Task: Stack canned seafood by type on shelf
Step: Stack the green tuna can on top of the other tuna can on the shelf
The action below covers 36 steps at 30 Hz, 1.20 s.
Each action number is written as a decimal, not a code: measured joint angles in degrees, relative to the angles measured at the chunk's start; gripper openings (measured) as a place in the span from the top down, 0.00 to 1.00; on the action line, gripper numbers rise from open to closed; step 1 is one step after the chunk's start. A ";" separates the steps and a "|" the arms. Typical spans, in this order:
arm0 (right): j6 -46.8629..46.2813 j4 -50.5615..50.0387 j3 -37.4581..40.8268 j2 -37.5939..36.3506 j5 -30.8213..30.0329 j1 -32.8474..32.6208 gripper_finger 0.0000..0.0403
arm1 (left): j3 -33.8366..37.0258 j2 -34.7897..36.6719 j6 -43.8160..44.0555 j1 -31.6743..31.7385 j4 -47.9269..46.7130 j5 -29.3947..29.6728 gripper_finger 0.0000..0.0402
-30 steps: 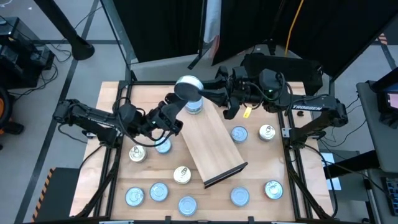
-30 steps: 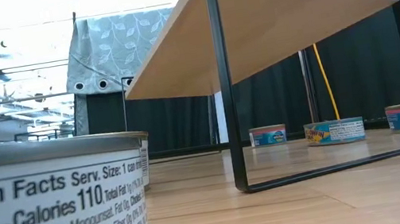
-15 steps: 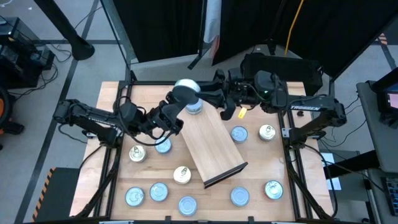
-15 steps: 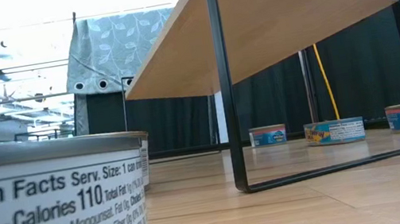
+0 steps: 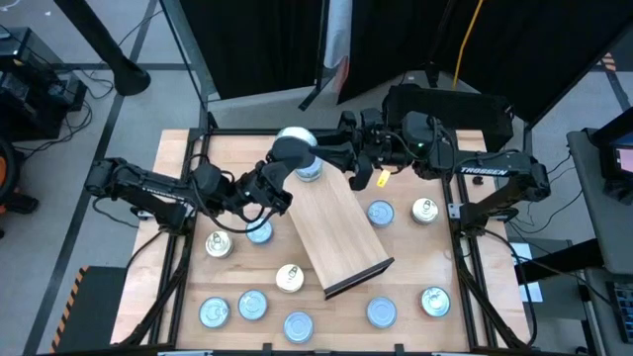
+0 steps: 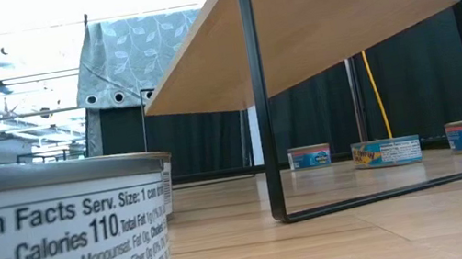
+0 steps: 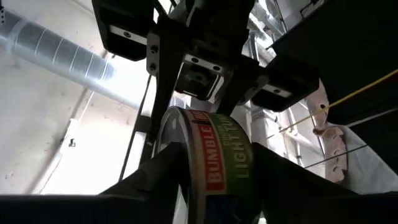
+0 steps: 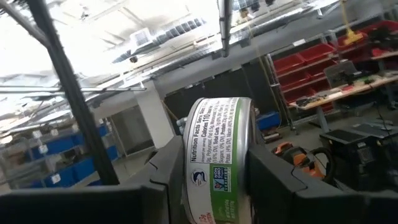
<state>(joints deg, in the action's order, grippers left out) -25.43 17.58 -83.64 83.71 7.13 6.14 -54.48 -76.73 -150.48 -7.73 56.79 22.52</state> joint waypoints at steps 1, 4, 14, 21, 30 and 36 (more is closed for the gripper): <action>-0.46 -0.46 0.00 -0.04 -1.12 0.09 0.68 | 0.19 0.04 0.37 0.00 0.13 0.13 0.58; 0.65 -1.76 0.00 -0.12 -3.56 0.51 0.63 | 0.29 0.04 2.23 0.04 -0.06 1.45 0.60; 9.50 -8.33 0.00 -3.44 -8.33 3.22 0.28 | 0.35 -0.02 8.17 -0.04 -2.02 5.17 0.62; 17.33 -16.10 0.00 -8.01 -12.60 4.42 0.20 | 0.35 -0.02 20.24 1.11 -8.05 6.94 0.71; 25.99 -35.16 -0.07 -10.44 -10.16 3.56 0.22 | 0.35 -0.04 35.75 3.83 -14.71 7.59 0.68; 47.37 -44.95 2.46 -9.32 -10.66 -2.22 0.22 | 0.29 -0.02 47.41 3.94 -14.31 0.34 0.67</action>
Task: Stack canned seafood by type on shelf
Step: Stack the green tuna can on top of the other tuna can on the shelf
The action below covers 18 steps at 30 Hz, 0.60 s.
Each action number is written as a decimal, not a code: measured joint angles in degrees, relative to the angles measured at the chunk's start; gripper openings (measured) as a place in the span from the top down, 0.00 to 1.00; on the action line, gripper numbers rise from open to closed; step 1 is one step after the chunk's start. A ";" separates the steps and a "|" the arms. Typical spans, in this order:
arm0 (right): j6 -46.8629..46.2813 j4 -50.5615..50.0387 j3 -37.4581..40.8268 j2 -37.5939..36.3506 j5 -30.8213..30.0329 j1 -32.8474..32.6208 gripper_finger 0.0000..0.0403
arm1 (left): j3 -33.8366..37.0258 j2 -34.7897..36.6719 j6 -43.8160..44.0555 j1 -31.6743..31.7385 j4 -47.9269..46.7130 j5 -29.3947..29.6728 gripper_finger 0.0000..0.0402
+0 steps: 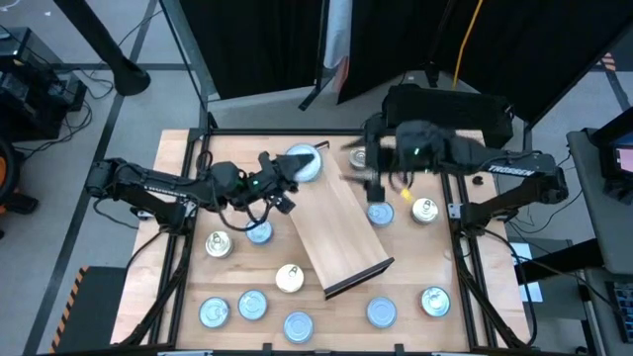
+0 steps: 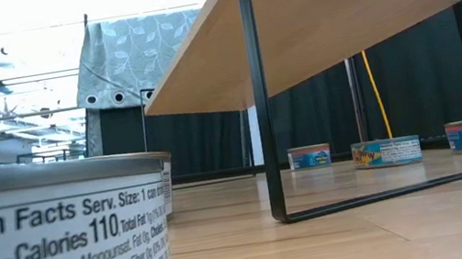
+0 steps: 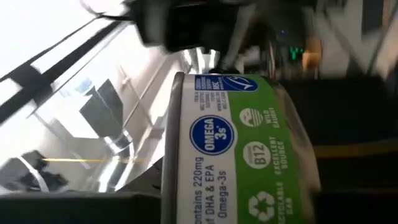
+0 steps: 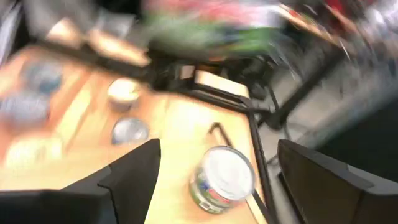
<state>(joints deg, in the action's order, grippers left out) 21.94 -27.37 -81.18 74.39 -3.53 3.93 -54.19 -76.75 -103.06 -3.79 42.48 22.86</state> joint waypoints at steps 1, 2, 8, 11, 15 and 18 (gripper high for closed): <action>4.46 0.50 0.62 0.03 -0.47 -1.92 0.22 | 0.00 0.00 2.99 -0.02 0.04 -1.42 0.67; 9.09 1.88 1.24 0.11 -1.85 -3.98 0.22 | 0.00 0.00 6.23 0.01 0.05 -2.77 0.67; 36.58 10.60 2.89 1.56 -20.62 -14.70 0.22 | 0.00 0.00 24.32 0.02 0.05 -10.72 0.66; 44.27 14.64 3.07 2.64 -24.54 -17.10 0.22 | 0.00 0.00 28.58 0.01 -0.02 -13.98 0.66; 49.79 19.17 3.05 4.67 -25.29 -17.60 0.22 | 0.00 0.09 30.79 0.02 -0.84 -16.09 0.66; 51.28 21.11 3.07 5.01 -25.20 -17.97 0.22 | -0.08 0.26 30.81 0.02 -1.01 -16.20 0.66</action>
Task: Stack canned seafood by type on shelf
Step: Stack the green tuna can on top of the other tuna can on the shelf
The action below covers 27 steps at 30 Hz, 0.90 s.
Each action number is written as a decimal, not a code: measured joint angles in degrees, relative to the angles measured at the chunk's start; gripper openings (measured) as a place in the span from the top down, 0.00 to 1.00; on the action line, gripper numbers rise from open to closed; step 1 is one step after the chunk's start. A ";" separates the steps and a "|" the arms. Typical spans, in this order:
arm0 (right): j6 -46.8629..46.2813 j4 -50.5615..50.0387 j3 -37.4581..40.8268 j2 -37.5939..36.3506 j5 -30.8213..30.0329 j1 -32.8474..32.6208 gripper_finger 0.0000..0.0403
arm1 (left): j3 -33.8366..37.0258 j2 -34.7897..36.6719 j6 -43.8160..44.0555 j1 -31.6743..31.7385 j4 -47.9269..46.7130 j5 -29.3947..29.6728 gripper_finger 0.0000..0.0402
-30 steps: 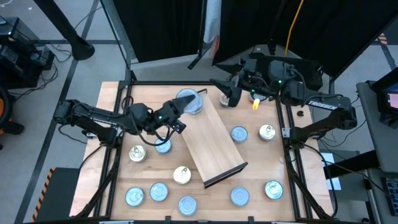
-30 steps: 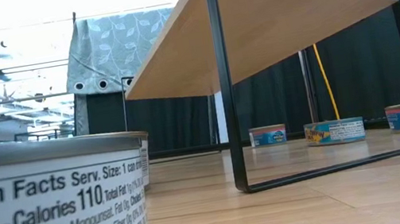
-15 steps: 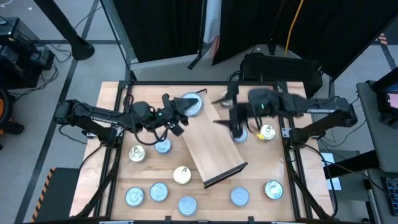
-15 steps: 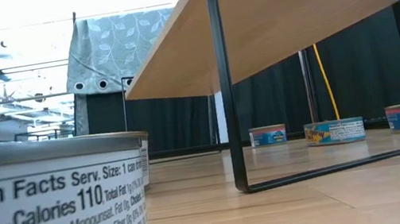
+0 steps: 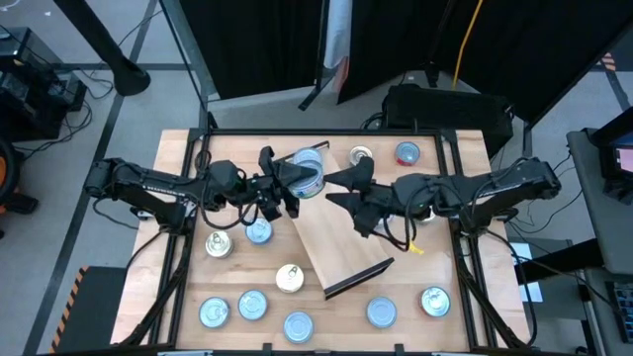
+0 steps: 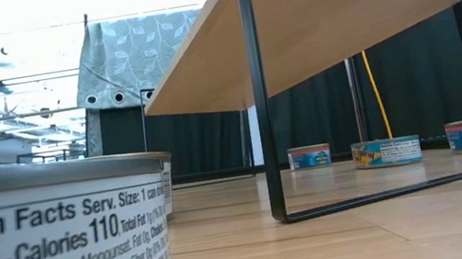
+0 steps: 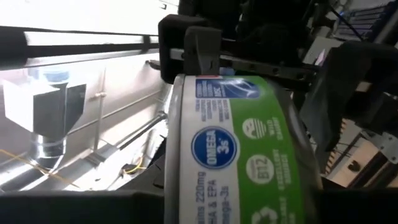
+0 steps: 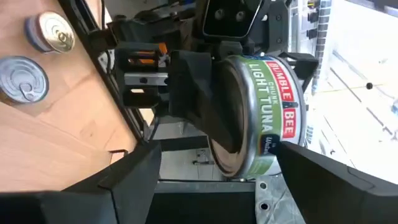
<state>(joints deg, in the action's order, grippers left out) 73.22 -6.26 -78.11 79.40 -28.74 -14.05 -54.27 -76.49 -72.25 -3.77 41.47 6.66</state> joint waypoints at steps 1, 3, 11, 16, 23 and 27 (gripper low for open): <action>-0.09 0.56 0.00 0.00 0.04 -0.14 0.22 | -0.04 0.00 -0.01 0.00 -0.30 -0.03 0.66; -1.43 2.93 0.02 0.13 0.49 -0.54 0.22 | -0.05 -0.03 -0.05 -0.11 -1.10 -0.06 0.66; -3.13 5.51 -0.04 -0.34 -0.64 -2.37 0.22 | -0.03 -0.26 -0.03 -0.42 -3.80 -2.93 0.66; -7.40 2.67 -0.04 -0.33 1.80 -2.03 0.22 | -0.02 -0.26 -0.07 -2.33 -4.00 -7.66 0.66; -8.20 1.35 -0.03 -0.07 7.07 -2.05 0.22 | -0.05 -0.26 -0.17 -3.89 -2.90 -11.04 0.66; -8.35 1.29 -0.02 0.61 8.31 -1.76 0.22 | -0.15 -0.26 -0.11 -4.50 -2.86 -11.79 0.66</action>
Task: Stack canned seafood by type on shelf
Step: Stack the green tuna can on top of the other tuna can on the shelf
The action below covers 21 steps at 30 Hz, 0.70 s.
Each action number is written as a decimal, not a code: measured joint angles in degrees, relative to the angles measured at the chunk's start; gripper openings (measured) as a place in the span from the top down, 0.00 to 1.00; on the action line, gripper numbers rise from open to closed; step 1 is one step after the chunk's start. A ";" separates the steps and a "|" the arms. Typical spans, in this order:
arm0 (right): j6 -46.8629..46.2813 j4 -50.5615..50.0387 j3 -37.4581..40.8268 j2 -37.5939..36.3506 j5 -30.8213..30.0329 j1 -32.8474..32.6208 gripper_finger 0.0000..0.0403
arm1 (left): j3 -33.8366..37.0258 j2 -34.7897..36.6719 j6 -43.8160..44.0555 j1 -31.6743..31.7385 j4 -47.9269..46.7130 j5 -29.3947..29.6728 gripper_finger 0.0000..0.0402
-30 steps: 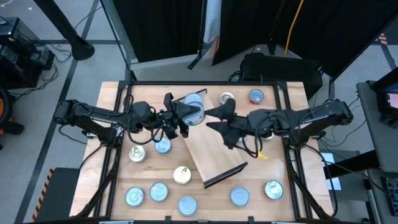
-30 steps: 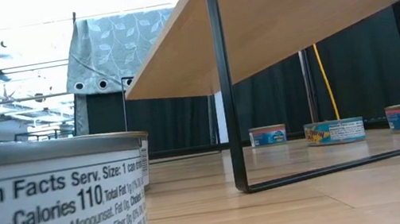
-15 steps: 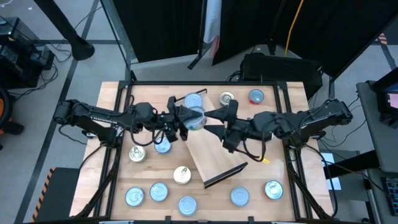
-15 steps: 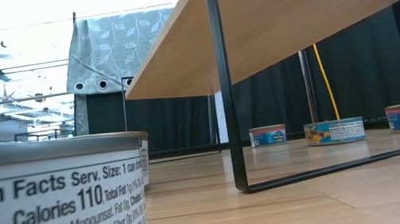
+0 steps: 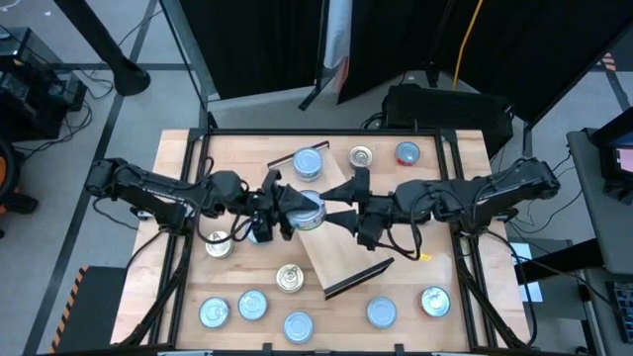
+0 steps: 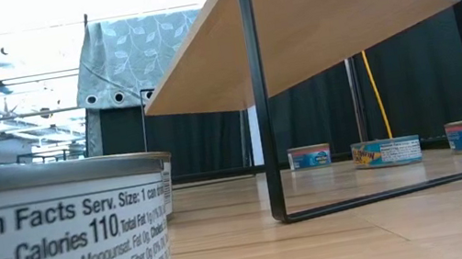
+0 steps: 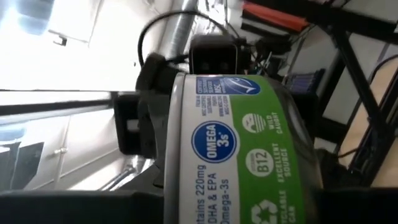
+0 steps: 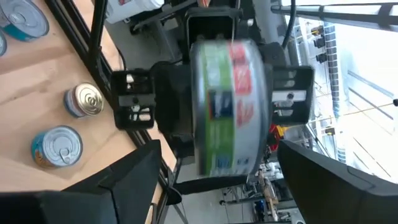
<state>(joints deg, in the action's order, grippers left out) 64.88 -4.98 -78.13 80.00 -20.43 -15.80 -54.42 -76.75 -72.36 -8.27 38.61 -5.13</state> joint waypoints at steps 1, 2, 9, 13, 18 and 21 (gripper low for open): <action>0.02 0.08 0.00 0.32 0.16 0.03 0.22 | -0.01 0.00 0.04 -0.12 0.03 -0.95 0.66; 0.20 0.47 0.00 0.67 0.74 0.04 0.22 | -0.02 0.00 0.07 -0.19 0.02 -1.93 0.66; 2.24 5.09 0.02 3.69 1.33 0.02 0.24 | -0.07 0.04 0.09 -0.72 0.41 -4.47 0.66; 3.37 6.29 0.02 4.33 1.31 -0.10 0.35 | -0.10 0.04 0.09 -0.76 -0.03 -4.45 0.66; 3.35 6.59 0.02 4.32 0.99 -0.09 0.55 | -0.10 0.04 0.12 -0.77 -0.63 -4.47 0.66; 3.33 6.56 0.02 4.31 0.98 -0.08 0.65 | -0.10 0.04 0.16 -0.77 -0.87 -4.43 0.66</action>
<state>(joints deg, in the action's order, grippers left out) 68.20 1.58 -78.11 84.31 -19.44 -15.88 -54.52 -76.71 -72.20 -9.04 37.74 -9.56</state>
